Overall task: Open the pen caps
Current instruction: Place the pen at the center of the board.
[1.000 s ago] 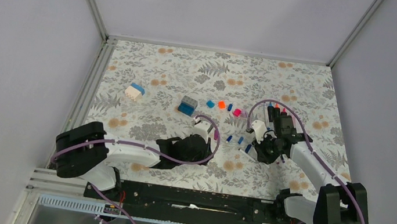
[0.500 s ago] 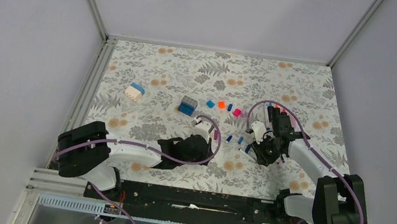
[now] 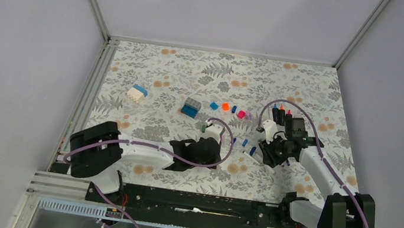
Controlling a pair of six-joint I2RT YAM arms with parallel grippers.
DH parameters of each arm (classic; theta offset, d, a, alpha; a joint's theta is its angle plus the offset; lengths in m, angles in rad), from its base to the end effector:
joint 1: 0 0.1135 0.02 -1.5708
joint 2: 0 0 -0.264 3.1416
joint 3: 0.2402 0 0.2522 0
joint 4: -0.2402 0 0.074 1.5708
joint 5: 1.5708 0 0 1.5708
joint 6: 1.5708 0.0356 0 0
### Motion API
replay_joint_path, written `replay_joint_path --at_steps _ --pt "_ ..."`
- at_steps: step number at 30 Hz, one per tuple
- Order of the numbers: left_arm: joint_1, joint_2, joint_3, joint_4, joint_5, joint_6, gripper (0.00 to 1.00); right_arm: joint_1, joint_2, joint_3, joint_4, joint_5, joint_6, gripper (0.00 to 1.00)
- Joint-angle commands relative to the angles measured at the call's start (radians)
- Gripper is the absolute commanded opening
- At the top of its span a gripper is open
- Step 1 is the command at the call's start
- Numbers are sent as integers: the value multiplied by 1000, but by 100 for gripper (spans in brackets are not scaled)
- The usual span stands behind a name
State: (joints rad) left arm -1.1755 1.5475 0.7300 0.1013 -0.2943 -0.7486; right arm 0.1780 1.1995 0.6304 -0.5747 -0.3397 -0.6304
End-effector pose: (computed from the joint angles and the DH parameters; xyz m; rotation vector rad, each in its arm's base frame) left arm 0.1276 -0.2791 0.1688 0.3412 2.3192 -0.6755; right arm 0.2021 0.0484 0.1801 -1.1266 2.3846 0.3123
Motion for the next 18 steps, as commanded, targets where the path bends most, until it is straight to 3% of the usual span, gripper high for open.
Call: replay_joint_path --at_steps 1,6,15,18 --pt "-10 74 110 -96 -59 -5 2 -54 -79 34 -33 -98 1 44" --pt "-13 159 204 -245 -106 -21 7 -70 -98 35 -37 -116 -2 46" --pt "-13 235 287 -341 -108 -40 27 -78 -116 35 -42 -134 -3 48" --pt "-13 224 290 -353 -108 -44 29 -82 -120 36 -45 -139 -3 49"
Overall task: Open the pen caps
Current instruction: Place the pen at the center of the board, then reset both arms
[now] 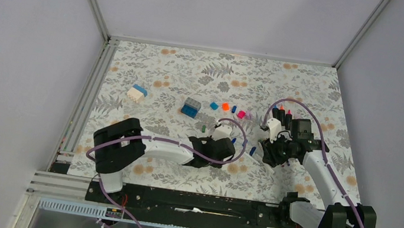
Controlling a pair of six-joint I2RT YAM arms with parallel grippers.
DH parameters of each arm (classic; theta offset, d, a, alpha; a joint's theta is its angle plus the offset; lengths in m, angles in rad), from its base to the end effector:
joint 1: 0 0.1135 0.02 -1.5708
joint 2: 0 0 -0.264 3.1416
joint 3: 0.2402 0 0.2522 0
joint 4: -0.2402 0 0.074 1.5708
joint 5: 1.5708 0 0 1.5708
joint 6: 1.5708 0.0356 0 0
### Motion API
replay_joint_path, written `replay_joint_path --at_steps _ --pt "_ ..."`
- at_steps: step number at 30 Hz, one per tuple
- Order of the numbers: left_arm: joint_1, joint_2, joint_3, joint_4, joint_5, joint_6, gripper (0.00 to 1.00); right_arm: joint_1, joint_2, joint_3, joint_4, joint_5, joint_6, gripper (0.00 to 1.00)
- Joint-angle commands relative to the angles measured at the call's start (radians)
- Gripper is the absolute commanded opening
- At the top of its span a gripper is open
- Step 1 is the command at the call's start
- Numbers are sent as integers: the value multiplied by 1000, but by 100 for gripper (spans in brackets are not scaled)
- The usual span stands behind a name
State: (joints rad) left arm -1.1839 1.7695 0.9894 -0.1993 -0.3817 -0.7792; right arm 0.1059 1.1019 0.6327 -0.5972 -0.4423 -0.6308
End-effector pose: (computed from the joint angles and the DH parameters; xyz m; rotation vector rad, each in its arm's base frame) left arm 0.1436 -0.3174 0.1538 0.3556 2.4597 -0.3620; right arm 0.1949 0.0360 0.1988 -1.0437 2.2986 0.3787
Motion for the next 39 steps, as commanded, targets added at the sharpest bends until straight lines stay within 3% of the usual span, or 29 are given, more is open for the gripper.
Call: replay_joint_path --at_steps 1,12,18,20,24,25,28,34,39 --pt "-5 -6 29 -55 -21 -14 30 -12 -24 33 -23 -38 -4 49" --pt "-5 -197 -19 -41 28 -3 32 -42 -49 37 -30 -64 -3 55" --pt "-5 -359 -74 -38 -8 69 40 -71 -74 44 -38 -88 -4 61" --pt "-5 -425 -103 -41 -66 91 48 -83 -85 49 -40 -95 -4 65" --pt "30 -581 -167 -69 -188 93 92 -100 -118 59 -43 -125 2 79" --pt "54 -621 -184 -73 -193 94 98 -123 -129 62 -42 -130 5 85" --pt "161 -755 -243 -66 -117 110 99 -151 -163 71 -40 -143 19 99" --pt "333 -995 -326 -95 -13 165 99 -206 -233 117 -36 -137 120 99" --pt "444 -1040 -294 -161 34 223 99 -278 -297 184 -27 -159 266 99"
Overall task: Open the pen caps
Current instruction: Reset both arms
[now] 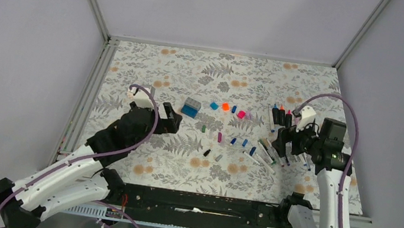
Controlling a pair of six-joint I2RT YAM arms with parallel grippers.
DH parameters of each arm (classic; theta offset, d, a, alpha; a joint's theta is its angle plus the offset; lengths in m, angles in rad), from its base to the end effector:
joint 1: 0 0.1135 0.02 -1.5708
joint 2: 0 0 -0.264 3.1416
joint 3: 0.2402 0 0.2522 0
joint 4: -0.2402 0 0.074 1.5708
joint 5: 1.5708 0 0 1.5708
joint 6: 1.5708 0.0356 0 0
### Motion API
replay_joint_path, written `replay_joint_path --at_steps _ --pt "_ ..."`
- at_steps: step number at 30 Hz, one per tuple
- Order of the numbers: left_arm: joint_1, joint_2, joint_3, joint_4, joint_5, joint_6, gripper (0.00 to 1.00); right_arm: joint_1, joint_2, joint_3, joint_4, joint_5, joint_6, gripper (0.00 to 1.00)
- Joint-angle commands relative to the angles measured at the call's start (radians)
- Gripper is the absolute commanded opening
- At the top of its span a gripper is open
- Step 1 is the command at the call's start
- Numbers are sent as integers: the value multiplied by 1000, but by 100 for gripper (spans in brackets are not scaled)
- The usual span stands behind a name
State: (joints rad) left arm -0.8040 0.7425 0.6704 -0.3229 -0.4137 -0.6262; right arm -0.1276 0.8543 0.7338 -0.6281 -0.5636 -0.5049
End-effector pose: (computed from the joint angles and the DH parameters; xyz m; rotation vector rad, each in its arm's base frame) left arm 0.1300 -0.1143 0.2932 -0.0986 1.9674 -0.5435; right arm 0.1743 -0.0032 0.2719 -0.6800 2.0926 0.3047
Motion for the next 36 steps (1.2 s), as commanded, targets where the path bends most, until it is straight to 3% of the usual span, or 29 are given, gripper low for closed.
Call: replay_joint_path --at_steps 1,7,13,25,36 --pt "84 -9 38 -47 82 81 99 -53 -59 94 12 -34 176 100" --pt "146 41 136 -75 149 144 99 -70 -85 171 52 96 400 99" --pt "169 69 218 -94 167 185 99 -72 -133 250 48 72 495 100" --pt "202 45 281 -119 223 209 99 -122 -163 284 26 -40 451 100" --pt "212 44 294 -102 257 200 99 -132 -191 278 63 45 574 100"
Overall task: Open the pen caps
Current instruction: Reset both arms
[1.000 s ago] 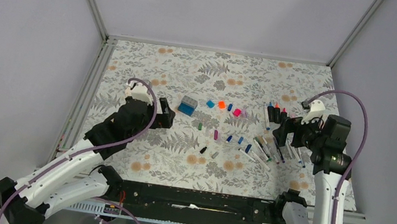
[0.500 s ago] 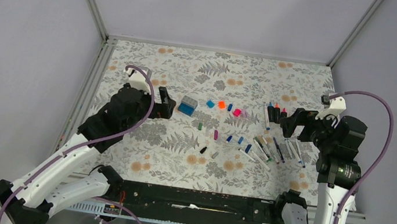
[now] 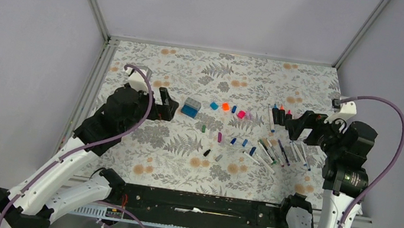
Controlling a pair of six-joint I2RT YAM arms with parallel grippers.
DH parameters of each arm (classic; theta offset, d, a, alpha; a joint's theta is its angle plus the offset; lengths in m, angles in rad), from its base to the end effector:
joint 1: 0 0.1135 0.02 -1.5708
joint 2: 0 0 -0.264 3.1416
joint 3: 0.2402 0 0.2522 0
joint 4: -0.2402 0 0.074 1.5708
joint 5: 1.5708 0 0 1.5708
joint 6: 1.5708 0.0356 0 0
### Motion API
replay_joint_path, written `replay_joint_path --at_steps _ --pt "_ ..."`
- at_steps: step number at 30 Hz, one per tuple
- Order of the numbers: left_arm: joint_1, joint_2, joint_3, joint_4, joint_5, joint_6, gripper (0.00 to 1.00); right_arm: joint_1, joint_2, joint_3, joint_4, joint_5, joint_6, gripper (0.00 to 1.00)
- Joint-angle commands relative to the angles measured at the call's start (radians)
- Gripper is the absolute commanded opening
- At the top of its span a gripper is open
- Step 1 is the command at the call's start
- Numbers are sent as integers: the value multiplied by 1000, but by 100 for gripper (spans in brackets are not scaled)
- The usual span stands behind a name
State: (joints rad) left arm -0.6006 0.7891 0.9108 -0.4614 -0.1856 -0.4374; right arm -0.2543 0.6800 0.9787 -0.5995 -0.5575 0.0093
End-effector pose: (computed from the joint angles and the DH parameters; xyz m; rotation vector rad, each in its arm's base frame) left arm 0.1461 -0.0921 0.3538 0.0308 1.9391 -0.5224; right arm 0.1312 -0.0147 0.3781 -0.1397 1.8337 0.3491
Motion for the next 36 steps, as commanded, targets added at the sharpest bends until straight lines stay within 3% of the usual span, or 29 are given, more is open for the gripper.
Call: replay_joint_path --at_steps 1,20,36 --pt "8 1 57 35 30 12 99 -5 -20 30 38 44 66 100" --pt "35 -10 18 104 37 -18 99 -5 -29 -77 175 -11 97 100" --pt "53 -49 37 18 -21 4 99 -5 -19 -44 211 -7 187 100"
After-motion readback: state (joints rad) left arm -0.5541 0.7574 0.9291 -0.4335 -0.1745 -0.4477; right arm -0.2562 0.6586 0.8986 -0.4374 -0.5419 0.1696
